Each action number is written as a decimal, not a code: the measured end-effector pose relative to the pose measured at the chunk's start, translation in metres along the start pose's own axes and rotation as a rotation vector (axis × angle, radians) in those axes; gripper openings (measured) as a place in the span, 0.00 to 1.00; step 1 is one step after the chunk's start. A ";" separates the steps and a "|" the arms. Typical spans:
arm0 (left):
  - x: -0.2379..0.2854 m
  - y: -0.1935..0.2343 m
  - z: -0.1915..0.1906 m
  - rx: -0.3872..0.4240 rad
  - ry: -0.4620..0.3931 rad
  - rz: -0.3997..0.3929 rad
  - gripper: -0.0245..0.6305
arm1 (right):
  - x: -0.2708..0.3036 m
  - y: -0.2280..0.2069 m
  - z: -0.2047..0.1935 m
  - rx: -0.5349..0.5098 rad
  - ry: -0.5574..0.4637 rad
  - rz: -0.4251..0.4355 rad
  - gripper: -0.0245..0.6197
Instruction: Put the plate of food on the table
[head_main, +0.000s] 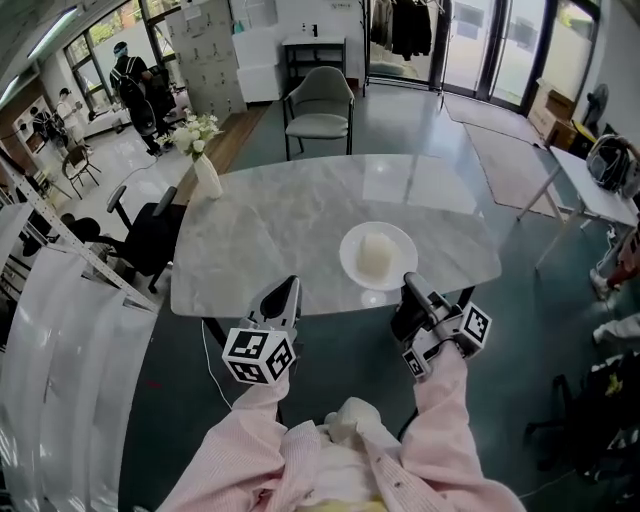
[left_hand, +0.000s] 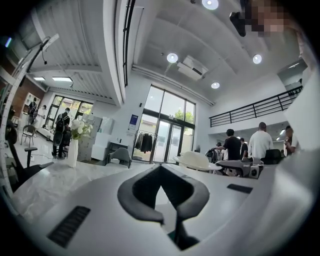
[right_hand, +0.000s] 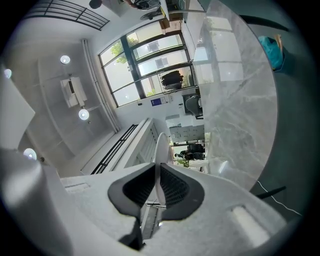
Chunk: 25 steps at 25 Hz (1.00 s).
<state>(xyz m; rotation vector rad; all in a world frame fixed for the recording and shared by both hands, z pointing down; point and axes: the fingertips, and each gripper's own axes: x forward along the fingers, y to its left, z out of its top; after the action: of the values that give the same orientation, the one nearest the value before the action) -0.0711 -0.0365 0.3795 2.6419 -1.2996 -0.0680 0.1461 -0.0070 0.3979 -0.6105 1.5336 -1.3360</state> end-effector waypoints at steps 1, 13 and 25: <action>0.003 0.003 -0.002 -0.004 0.004 -0.002 0.03 | 0.003 -0.003 0.002 0.002 -0.003 -0.003 0.08; 0.065 0.063 -0.003 -0.053 0.030 0.050 0.03 | 0.077 -0.045 0.037 0.031 0.044 -0.016 0.08; 0.154 0.139 -0.010 -0.125 0.063 0.137 0.03 | 0.180 -0.104 0.092 0.049 0.145 -0.038 0.08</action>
<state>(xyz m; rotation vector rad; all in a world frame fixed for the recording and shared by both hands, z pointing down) -0.0837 -0.2387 0.4238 2.4253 -1.4038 -0.0440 0.1331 -0.2302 0.4420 -0.5242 1.6074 -1.4698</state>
